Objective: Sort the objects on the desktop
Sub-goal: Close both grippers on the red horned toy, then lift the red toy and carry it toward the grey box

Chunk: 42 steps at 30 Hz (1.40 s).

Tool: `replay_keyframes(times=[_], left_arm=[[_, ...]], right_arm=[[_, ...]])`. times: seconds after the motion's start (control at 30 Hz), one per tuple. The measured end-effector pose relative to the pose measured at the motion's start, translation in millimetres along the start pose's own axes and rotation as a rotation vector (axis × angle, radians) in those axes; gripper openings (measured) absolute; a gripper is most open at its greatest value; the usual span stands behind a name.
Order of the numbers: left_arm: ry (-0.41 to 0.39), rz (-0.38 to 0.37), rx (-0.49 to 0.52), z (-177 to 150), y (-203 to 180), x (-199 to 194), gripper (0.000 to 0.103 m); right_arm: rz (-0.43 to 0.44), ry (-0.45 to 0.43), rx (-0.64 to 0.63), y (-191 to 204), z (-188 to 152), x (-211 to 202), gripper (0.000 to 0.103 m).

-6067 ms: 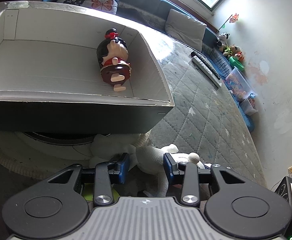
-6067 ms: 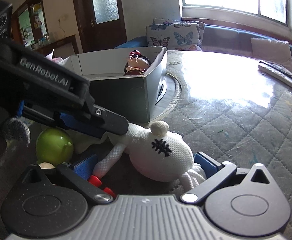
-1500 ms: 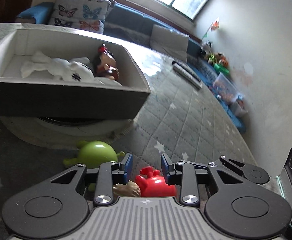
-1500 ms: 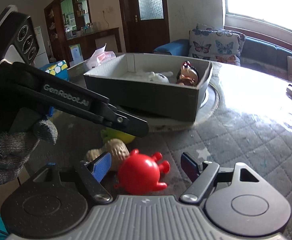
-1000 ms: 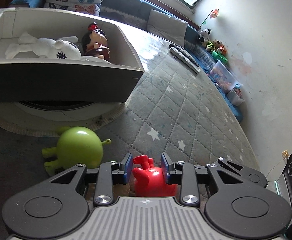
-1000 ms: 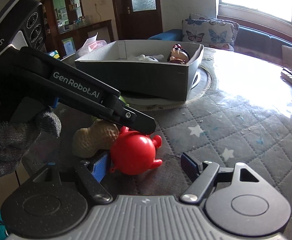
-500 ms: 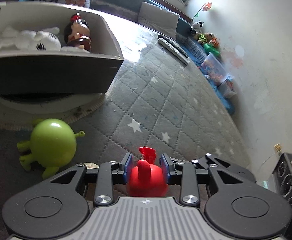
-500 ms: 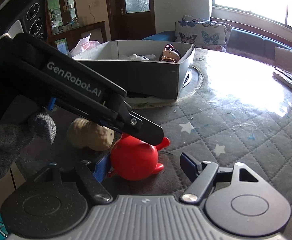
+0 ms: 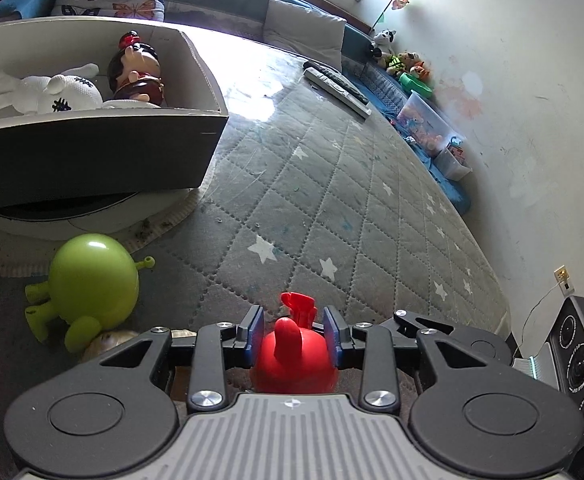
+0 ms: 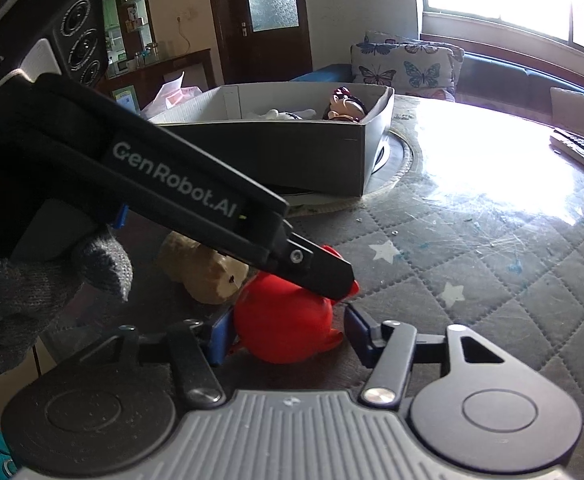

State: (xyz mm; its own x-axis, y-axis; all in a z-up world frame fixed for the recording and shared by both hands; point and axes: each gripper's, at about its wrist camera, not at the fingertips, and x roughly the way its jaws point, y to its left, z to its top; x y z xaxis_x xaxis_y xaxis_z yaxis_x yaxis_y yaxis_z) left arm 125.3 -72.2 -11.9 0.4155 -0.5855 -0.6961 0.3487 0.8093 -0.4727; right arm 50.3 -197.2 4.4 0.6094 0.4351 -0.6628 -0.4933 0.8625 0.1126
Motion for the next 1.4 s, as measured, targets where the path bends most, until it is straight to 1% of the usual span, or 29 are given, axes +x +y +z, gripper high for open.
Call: replay_keyframes(times=[0.23,0.4,0.5,0.63,0.8,0.9,1.0,1.1,1.23,1.3,1.4], left_arm=[[0.003,0.014,0.019,0.2,-4.8,4.6,0.037],[-0.001,-0.009,-0.032,1.3,1.2,0.9,0.037],[-0.017,-0.019,-0.047,3.1,3.6,-5.3,0.037],[-0.063,-0.023,-0.041,11.2,2.1,-17.9,0.036],[-0.153,-0.032,-0.026,34.4,1.4,-37.4,0.036],[-0.213,-0.027,-0.005,54.4,1.7,-48.8,0.036],[-0.275,-0.03,0.006,76.9,5.7,-56.7,0.035],[-0.323,-0.032,-0.004,98.2,15.0,-59.3,0.035],[-0.344,-0.035,-0.041,124.6,36.5,-50.9,0.035],[-0.34,-0.031,-0.062,133.7,48.7,-44.1,0.035],[-0.322,-0.023,-0.092,138.5,69.4,-32.0,0.035]], right_arm=[[-0.007,-0.004,-0.002,1.1,0.5,-0.2,0.054],[-0.008,-0.007,-0.015,3.3,3.4,-2.8,0.054],[-0.01,-0.015,-0.04,6.5,7.7,-4.5,0.054],[-0.015,-0.043,-0.067,9.9,17.8,-7.9,0.054],[-0.038,-0.11,-0.126,12.8,48.7,-11.4,0.054],[-0.053,-0.152,-0.164,13.6,71.8,-9.4,0.054],[-0.07,-0.189,-0.196,13.3,96.1,-4.0,0.054],[-0.078,-0.21,-0.218,10.0,123.9,8.6,0.054],[-0.085,-0.203,-0.244,6.5,149.1,34.7,0.054],[-0.078,-0.182,-0.243,3.3,158.7,52.1,0.054],[-0.062,-0.142,-0.237,-0.3,164.5,75.5,0.054]])
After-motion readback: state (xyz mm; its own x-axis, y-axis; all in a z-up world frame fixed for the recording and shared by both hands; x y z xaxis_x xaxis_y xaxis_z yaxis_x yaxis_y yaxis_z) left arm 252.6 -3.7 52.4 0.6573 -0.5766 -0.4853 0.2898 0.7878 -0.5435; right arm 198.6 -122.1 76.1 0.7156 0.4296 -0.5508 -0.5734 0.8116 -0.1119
